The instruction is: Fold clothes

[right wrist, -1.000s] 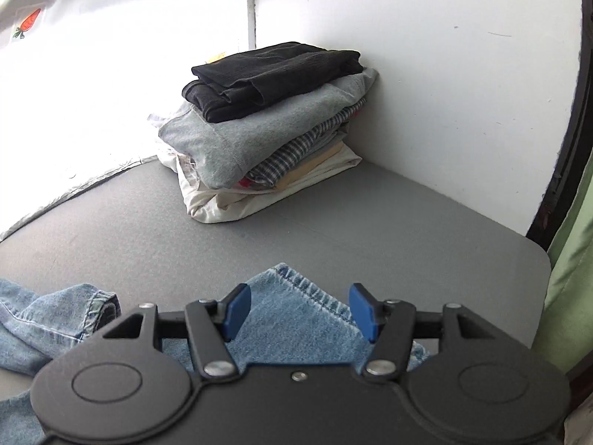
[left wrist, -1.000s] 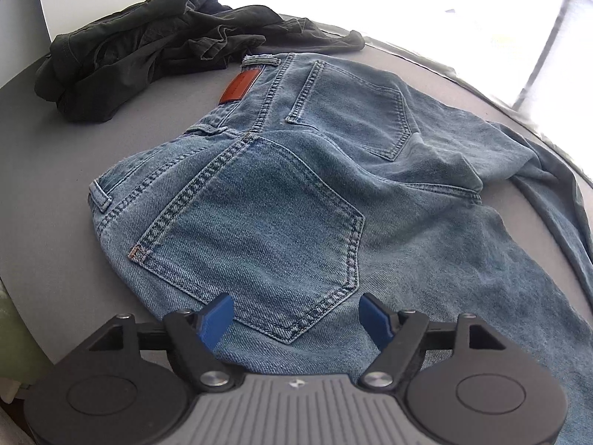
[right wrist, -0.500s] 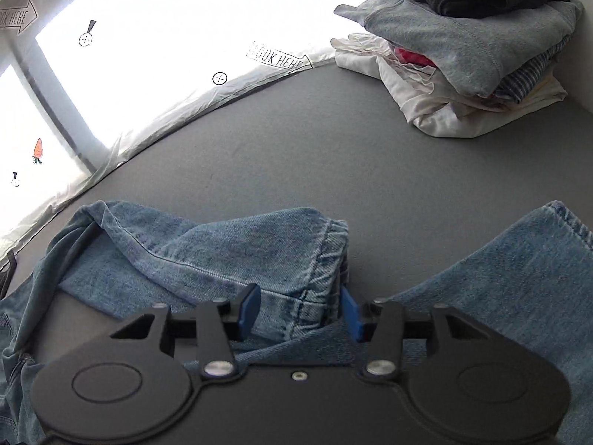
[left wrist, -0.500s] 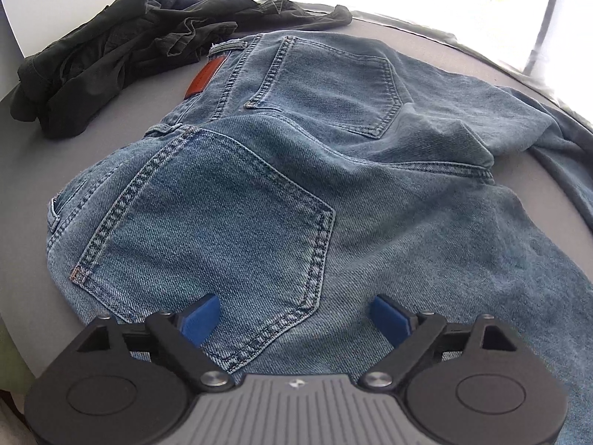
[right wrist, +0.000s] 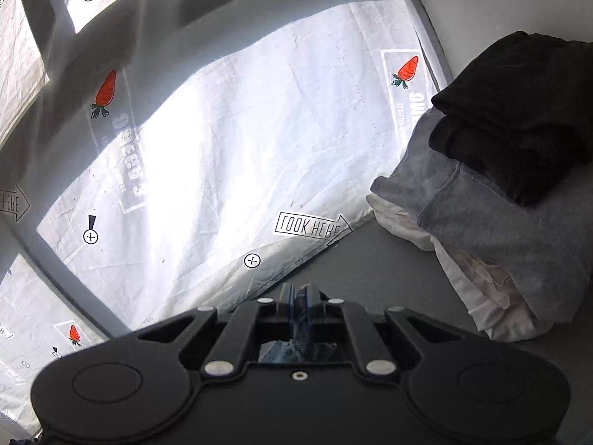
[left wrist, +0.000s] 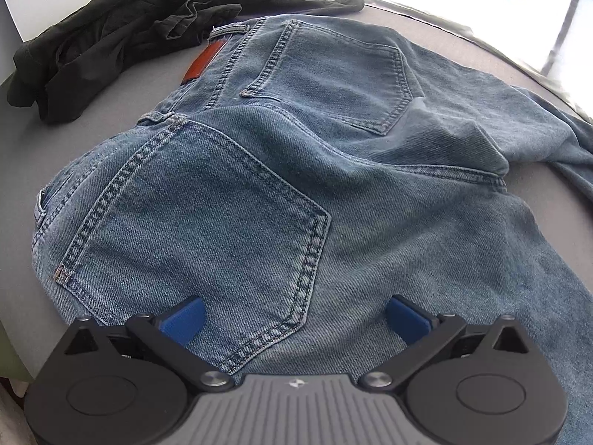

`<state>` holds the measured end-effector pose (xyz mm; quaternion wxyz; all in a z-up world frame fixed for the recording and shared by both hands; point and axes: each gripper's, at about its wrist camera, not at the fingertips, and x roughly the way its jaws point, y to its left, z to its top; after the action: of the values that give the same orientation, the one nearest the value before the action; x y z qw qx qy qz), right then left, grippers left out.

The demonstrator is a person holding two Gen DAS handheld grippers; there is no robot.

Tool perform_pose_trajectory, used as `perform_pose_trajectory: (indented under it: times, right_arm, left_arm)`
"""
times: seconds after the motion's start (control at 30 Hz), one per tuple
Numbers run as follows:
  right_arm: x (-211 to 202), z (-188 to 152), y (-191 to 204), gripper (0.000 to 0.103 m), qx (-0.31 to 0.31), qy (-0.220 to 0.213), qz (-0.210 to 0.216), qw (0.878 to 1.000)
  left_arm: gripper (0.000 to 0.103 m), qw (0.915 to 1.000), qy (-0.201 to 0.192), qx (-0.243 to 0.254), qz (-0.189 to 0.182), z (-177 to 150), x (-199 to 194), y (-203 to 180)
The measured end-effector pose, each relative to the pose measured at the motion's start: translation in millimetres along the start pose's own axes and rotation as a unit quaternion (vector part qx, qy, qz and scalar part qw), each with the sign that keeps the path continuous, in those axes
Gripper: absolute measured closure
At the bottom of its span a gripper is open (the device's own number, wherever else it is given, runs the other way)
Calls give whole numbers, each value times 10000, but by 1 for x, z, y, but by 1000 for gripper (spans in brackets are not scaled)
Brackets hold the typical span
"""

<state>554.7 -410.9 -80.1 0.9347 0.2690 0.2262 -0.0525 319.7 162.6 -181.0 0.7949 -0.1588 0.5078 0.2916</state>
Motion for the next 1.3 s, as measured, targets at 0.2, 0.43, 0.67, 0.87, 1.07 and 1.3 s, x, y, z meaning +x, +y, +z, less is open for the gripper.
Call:
perform_pose_trajectory:
  times: [0.2,0.43,0.67,0.87,1.07,1.3]
  right_arm:
    - [20,-36,6,71,-310,361,-663,9967]
    - [5,-116,-11,67,9,1469,-557,9876]
    - [15,-140,13,57,279,1906,-34,9813]
    - [52,-150,46,53,562,2303,153,9714]
    - [72,-162,68,57,440,2310,-228,9717]
    - [57,-136,65,100,83,1834,-120,9829]
  left_arm:
    - [0,10000,-18,-2,6,0,0,0]
    - [0,9999,-103,-24,27,-3,-2,-1]
    - [0,9999,-133,-36,37,-3,-3,-2]
    - [0,9997,-248,-6,14,-6,-3,-1]
    - [0,9996,-288,12,0,-7,-2,-1]
    - [0,9991,-408,56,-32,-9,-2,-1]
